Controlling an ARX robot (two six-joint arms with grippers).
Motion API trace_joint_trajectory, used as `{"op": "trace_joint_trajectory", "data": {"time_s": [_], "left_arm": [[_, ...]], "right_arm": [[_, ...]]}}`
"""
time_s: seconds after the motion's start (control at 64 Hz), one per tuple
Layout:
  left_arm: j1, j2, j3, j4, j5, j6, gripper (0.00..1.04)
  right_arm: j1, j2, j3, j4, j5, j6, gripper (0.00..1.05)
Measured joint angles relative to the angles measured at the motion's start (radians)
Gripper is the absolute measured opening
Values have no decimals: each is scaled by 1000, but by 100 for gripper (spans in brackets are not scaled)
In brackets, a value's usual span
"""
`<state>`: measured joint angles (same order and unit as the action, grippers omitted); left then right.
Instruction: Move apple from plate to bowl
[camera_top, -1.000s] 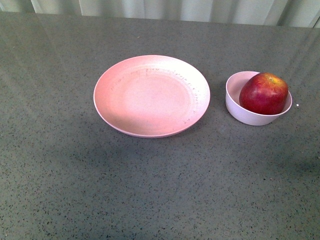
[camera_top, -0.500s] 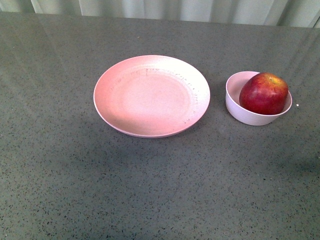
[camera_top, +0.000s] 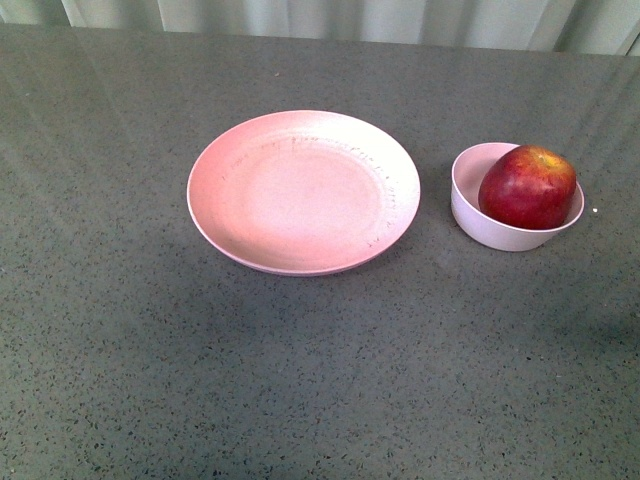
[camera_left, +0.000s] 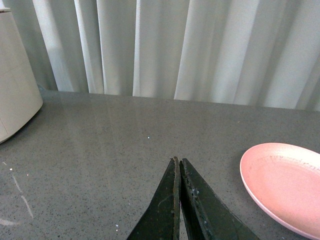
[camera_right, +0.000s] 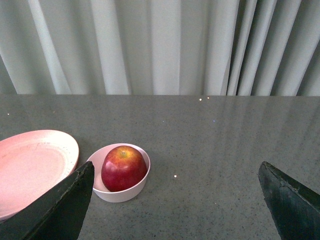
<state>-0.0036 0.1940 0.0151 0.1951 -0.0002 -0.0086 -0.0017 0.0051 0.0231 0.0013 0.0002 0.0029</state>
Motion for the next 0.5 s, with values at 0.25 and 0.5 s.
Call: {"op": "trace_joint_trajectory", "data": {"time_s": [0.25, 0.5], "left_arm": [[0, -177, 0, -191, 0, 1, 2], [0, -179, 0, -195, 0, 1, 2]], "right_arm": [[0, 0, 0, 0, 0, 0, 96], [0, 0, 0, 0, 0, 0, 96]]}}
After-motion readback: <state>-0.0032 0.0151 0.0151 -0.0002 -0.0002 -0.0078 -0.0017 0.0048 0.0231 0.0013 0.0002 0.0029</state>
